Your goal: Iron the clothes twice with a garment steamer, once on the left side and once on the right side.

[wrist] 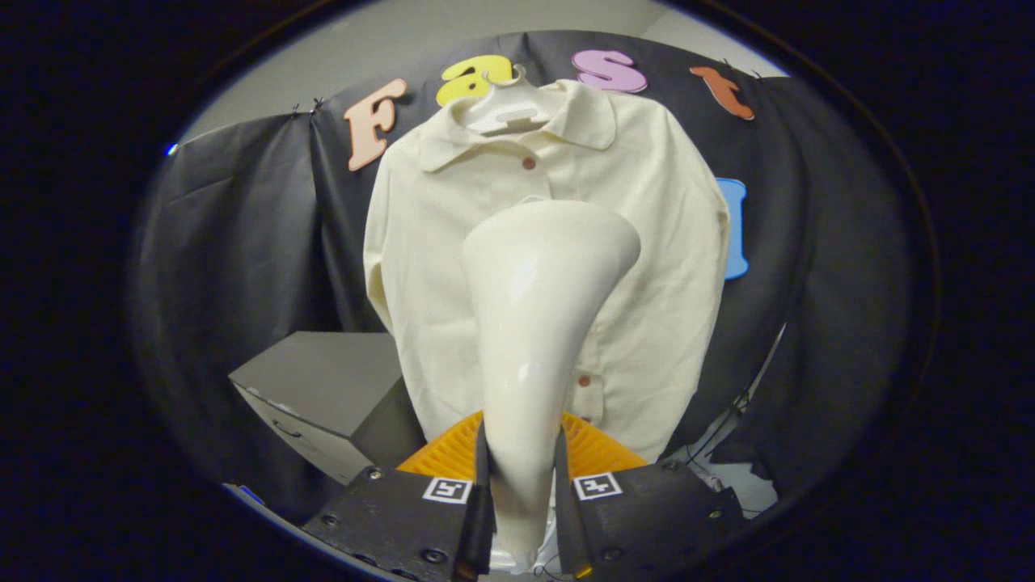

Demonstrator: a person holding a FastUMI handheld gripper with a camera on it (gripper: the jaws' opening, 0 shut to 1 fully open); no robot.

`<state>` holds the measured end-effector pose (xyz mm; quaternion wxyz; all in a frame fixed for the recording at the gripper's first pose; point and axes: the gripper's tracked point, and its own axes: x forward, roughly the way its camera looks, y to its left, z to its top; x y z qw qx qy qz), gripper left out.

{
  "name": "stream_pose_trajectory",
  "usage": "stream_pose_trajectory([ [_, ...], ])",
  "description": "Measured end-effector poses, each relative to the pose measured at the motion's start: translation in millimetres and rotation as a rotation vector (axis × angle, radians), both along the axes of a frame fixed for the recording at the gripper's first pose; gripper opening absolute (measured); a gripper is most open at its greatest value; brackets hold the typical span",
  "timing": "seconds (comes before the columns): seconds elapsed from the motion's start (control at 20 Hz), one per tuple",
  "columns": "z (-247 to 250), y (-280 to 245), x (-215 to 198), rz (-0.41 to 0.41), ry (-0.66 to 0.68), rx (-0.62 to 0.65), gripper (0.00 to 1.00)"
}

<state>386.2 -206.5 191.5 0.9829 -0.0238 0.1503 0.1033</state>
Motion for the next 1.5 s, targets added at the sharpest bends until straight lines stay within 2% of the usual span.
stream_pose_trajectory([
  [0.25, 69, -30, 39, 0.024, -0.024, 0.032, 0.31],
  [0.4, 80, -50, 66, -0.009, 0.003, 0.054, 0.31],
  [0.55, 77, -56, 81, -0.008, 0.040, 0.078, 0.32],
  [0.75, 51, -69, 92, -0.008, 0.078, 0.115, 0.33],
  [1.0, 12, -79, 87, -0.004, 0.118, 0.172, 0.33],
  [1.5, -73, -94, 69, -0.007, 0.235, 0.162, 0.33],
])
